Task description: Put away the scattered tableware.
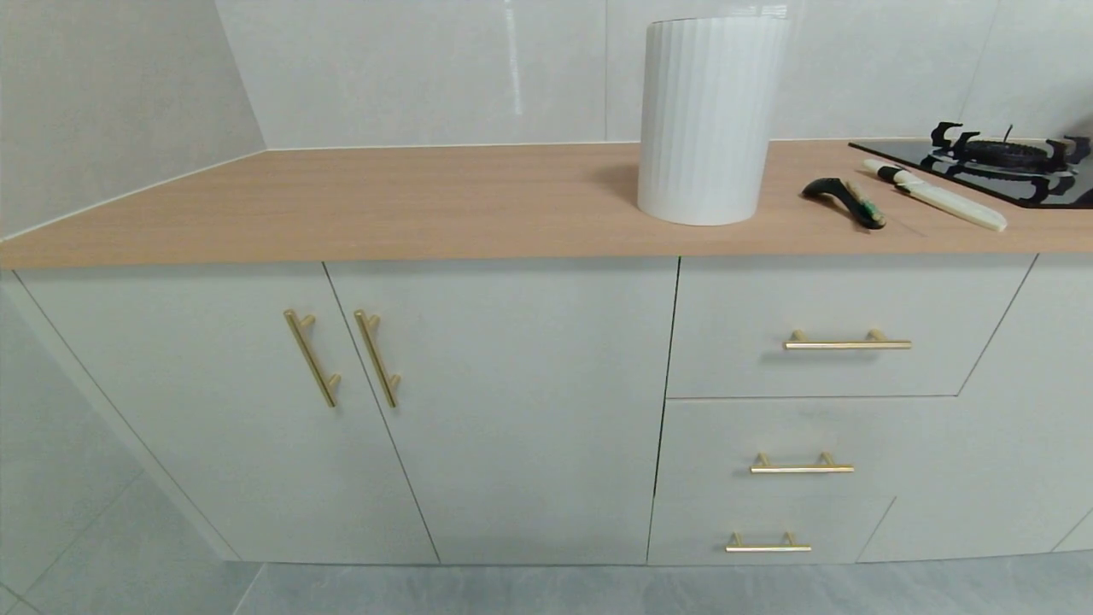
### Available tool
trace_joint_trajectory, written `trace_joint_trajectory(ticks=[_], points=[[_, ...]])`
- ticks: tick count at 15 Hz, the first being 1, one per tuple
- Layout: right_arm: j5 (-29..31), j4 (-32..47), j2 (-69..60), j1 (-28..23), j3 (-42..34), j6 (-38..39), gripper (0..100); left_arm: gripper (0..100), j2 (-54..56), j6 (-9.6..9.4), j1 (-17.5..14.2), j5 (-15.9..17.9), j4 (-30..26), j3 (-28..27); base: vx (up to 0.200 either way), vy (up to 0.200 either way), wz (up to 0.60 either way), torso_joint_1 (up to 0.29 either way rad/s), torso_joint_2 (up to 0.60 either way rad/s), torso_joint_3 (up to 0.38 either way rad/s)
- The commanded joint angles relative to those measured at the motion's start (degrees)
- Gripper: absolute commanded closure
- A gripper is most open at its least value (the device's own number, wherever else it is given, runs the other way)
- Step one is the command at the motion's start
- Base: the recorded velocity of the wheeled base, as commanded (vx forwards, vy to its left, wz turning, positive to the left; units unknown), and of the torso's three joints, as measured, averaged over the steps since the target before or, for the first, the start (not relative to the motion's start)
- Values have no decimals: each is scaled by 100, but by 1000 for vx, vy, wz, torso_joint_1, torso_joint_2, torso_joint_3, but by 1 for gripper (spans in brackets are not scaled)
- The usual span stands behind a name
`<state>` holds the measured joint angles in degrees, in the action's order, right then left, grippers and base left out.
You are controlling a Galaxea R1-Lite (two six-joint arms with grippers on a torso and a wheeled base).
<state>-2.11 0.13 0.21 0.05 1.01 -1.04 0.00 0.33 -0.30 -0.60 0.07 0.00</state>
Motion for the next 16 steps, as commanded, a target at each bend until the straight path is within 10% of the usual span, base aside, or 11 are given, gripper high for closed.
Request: trace_joint_trajectory(ticks=[1,9,16], points=[[-360,-31,955,30,1191,104,0,0,0,2,-5,-2,1,0,0,0,0,0,0,0],[-589,-664,7072,65,2834,-11,0,0,-9,2,-5,-2,1,0,0,0,0,0,0,0],[-545,-2149,9779,162,2966,-134,0,0,0,2,-5,-2,1,0,0,0,0,0,0,0]])
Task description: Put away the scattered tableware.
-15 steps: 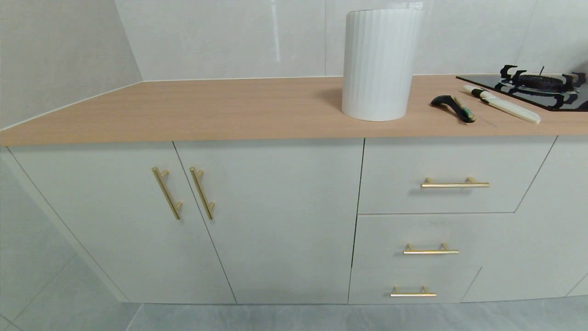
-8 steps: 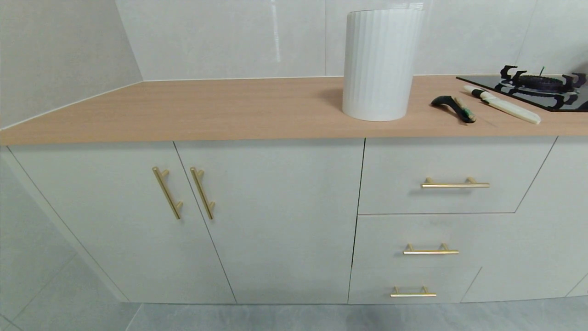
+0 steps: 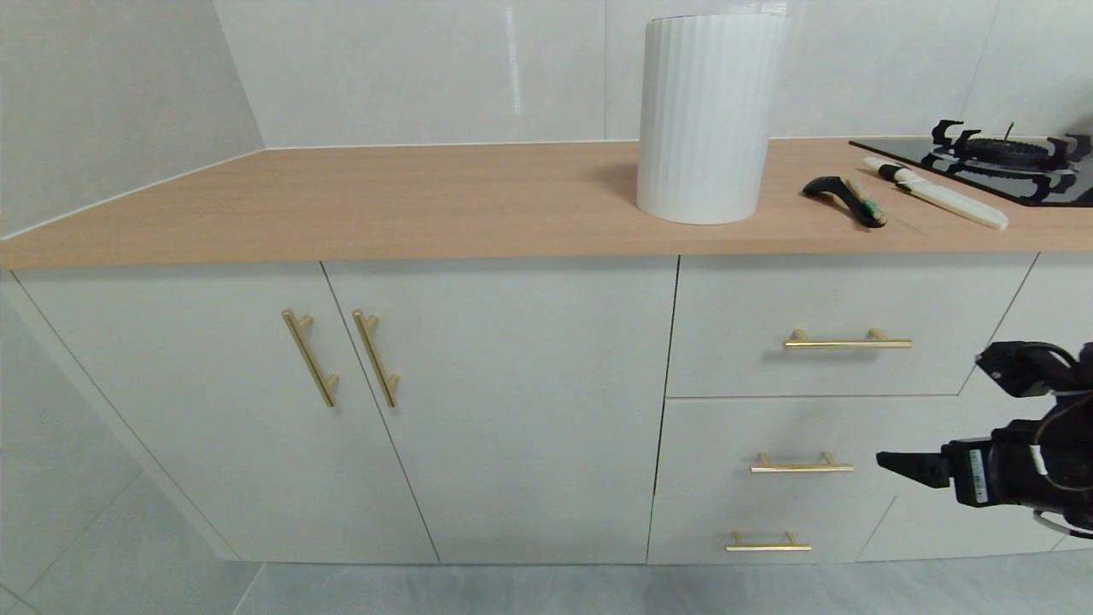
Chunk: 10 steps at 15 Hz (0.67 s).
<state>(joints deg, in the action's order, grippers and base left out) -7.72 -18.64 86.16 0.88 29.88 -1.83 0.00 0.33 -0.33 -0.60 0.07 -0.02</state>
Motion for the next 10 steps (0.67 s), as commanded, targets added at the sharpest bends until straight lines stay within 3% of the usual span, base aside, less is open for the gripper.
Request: trace_joint_trajectory(ticks=[1,10], points=[[7,-377,1447,88,79,-46,0,0,0,2,-2,-2,1,2,0,0,0,0,0,0],[473,-2469,3302,26,88,-37,0,0,0,2,-2,-2,1,2,0,0,0,0,0,0]])
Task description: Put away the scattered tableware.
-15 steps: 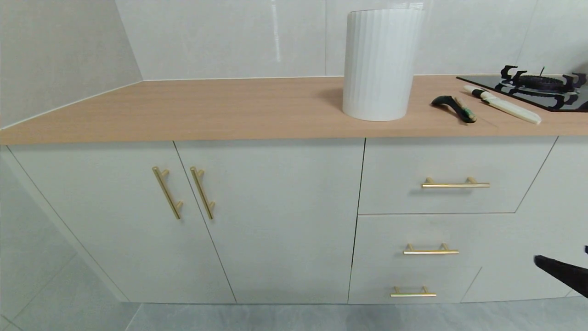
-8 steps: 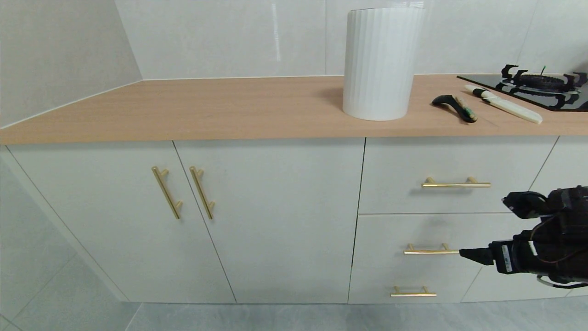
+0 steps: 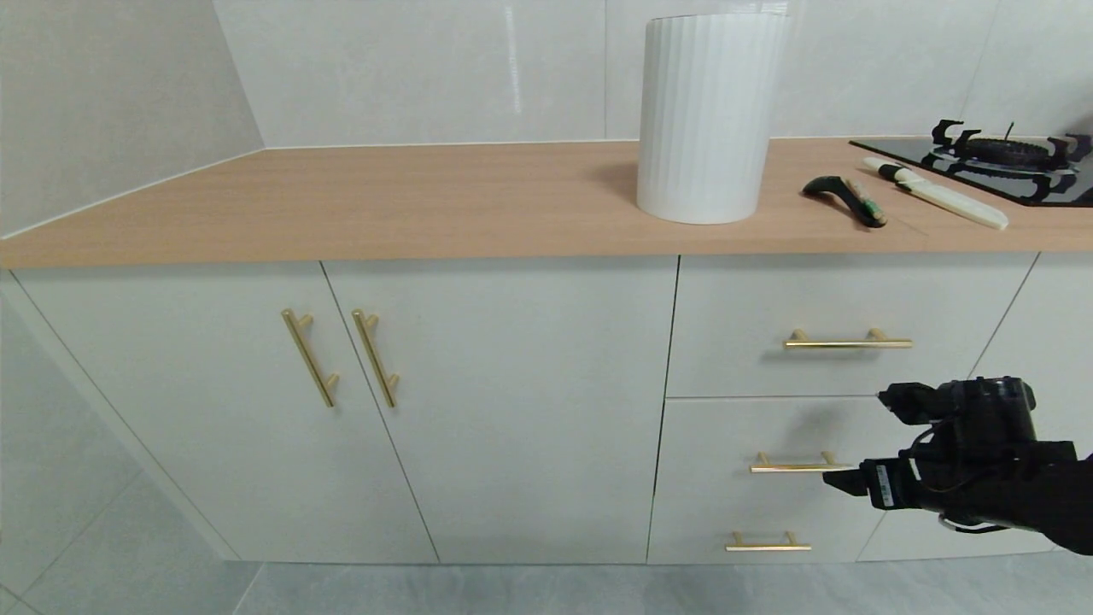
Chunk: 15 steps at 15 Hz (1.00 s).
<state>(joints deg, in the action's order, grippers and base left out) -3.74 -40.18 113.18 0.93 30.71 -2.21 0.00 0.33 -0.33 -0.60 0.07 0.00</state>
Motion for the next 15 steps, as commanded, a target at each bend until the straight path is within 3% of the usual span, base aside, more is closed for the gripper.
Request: trace_joint_trajectory(ticks=[1,3,5,15], points=[[155,-561,776,30,14,1,0,0,0,2,-2,-2,1,0,0,0,0,0,0,0],[374,-1686,1347,197,5,1,0,0,0,2,-2,-2,1,0,0,0,0,0,0,0],[392,-2134,1620,303,23,1,0,0,0,2,-2,-2,1,0,0,0,0,0,0,0],[875,-2530,2033,426,427,282,0,0,0,2,-2,-2,1,0,0,0,0,0,0,0]])
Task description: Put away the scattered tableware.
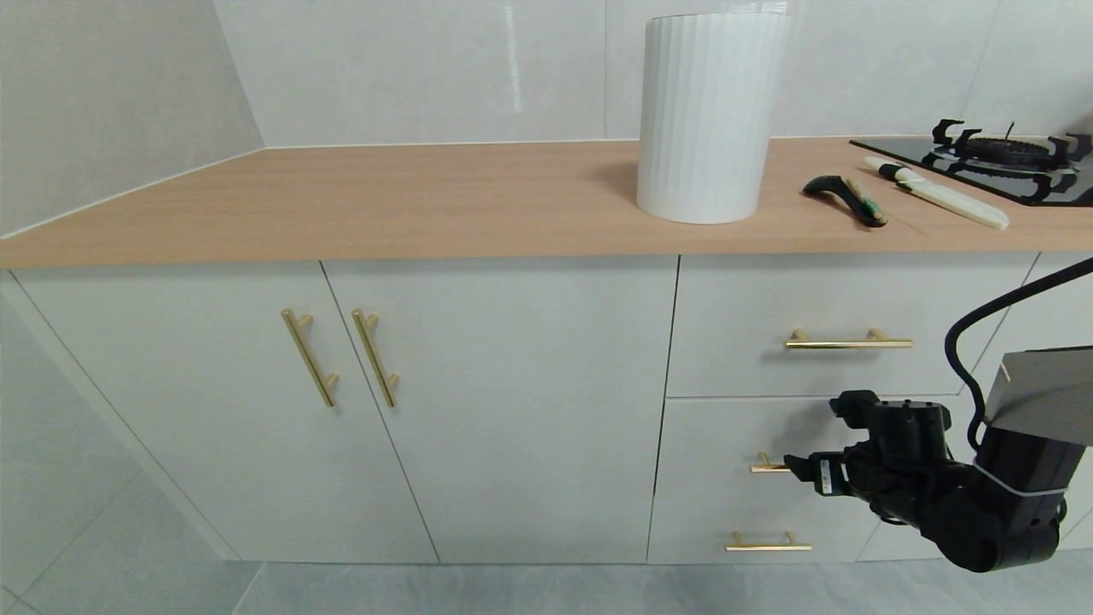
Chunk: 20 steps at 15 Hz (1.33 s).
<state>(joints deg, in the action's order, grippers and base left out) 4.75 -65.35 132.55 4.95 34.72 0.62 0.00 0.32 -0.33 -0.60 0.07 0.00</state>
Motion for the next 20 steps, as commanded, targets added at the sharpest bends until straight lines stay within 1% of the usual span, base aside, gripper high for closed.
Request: trace_joint_trajectory(ticks=[1,5,12,16,20], points=[[87,-30,175,32,70,-1,0,0,0,3,-2,-2,1,0,0,0,0,0,0,0],[87,-100,245,50,132,122,0,0,0,3,-2,-2,1,0,0,0,0,0,0,0],[87,-92,272,59,61,114,0,0,0,3,-2,-2,1,0,0,0,0,0,0,0],[87,-92,254,59,-35,105,0,0,0,3,-2,-2,1,0,0,0,0,0,0,0],[78,-83,-27,76,-334,96,0,0,0,3,-2,-2,1,0,0,0,0,0,0,0]])
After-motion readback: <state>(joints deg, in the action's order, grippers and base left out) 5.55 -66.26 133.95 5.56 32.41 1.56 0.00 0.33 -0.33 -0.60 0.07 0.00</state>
